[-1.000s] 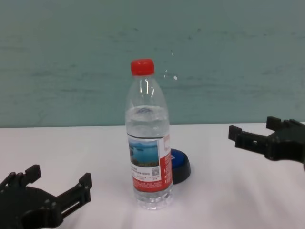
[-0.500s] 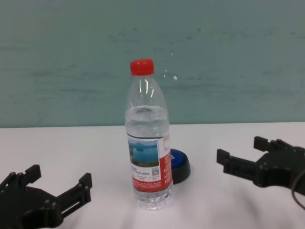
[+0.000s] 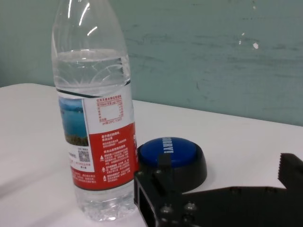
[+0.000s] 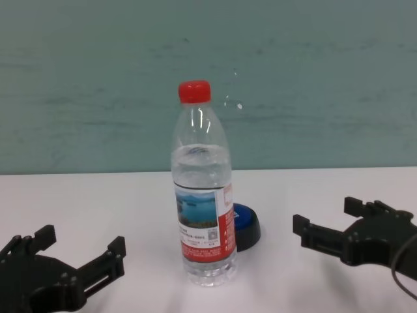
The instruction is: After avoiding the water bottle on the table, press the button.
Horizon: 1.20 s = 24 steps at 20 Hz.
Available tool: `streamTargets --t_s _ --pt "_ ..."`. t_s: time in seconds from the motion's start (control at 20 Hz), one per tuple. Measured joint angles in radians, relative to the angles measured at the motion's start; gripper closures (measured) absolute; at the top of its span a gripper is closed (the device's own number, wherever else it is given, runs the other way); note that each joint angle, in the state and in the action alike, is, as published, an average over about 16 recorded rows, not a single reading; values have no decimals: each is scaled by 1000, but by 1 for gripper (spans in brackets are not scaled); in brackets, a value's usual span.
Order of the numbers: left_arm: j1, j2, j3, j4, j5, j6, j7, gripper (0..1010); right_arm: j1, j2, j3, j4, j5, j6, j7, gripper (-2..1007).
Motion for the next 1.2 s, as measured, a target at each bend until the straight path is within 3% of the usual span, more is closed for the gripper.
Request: streamTargets --t_s 0.25,0.6,0.9,1.2 --pt "0 0 0 0 0 0 0 10 0 -4 1 4 -16 -5 -9 1" --pt "0 0 0 0 0 0 0 10 -17 -8 3 3 -60 -59 -16 1" --pt "0 0 0 0 0 0 0 10 -46 -13 9 -6 -97 -106 -12 1" --pt "0 0 0 0 0 0 0 10 -90 -19 31 -28 -87 -134 2 1"
